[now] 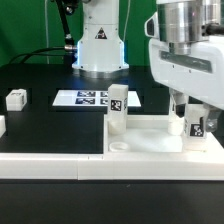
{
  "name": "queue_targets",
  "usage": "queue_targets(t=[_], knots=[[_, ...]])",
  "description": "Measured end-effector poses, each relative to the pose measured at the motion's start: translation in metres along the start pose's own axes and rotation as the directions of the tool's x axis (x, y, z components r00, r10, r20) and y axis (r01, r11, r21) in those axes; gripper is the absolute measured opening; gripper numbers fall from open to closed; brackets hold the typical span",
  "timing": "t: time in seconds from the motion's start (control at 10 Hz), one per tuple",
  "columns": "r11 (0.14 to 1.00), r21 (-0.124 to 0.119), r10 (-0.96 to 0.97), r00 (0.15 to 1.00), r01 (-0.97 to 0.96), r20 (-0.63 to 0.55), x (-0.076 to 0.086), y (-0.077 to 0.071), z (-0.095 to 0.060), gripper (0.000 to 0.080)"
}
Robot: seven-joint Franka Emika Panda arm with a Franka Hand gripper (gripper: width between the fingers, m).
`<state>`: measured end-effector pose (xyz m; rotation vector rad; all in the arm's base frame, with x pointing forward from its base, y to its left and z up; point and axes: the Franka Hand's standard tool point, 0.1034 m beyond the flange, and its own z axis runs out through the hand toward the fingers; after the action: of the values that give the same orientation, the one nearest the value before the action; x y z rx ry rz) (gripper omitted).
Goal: Assemble square table
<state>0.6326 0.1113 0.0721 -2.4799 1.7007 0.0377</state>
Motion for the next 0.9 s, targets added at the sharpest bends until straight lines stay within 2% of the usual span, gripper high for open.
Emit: queue_targets(t=[0.1, 0.3, 0.4, 0.5, 0.6, 0.7, 0.8, 0.9], knots=[[0.998, 0.000, -0.061, 0.998, 0.061, -0.001, 0.000, 0.000, 0.000, 0.0637], [0.970, 0.000, -0.243, 0.970, 0.243, -0.004, 0.001, 0.000, 0.000, 0.0646], [0.896, -0.011, -0.444, 0.896, 0.443, -0.026, 0.000, -0.002, -0.002, 0.0646], [0.783, -0.034, -0.623, 0.781, 0.622, -0.047, -0.003, -0.009, -0.007, 0.0648], [0.628, -0.050, -0.778, 0.627, 0.777, -0.034, -0.008, -0.003, 0.001, 0.0648], [0.577, -0.054, -0.816, 0.577, 0.815, -0.022, -0.007, 0.001, 0.005, 0.0648], [0.604, -0.051, -0.797, 0.603, 0.795, -0.028, -0.006, -0.001, 0.004, 0.0648], [0.615, -0.052, -0.788, 0.615, 0.787, -0.028, -0.006, -0.001, 0.004, 0.0558]])
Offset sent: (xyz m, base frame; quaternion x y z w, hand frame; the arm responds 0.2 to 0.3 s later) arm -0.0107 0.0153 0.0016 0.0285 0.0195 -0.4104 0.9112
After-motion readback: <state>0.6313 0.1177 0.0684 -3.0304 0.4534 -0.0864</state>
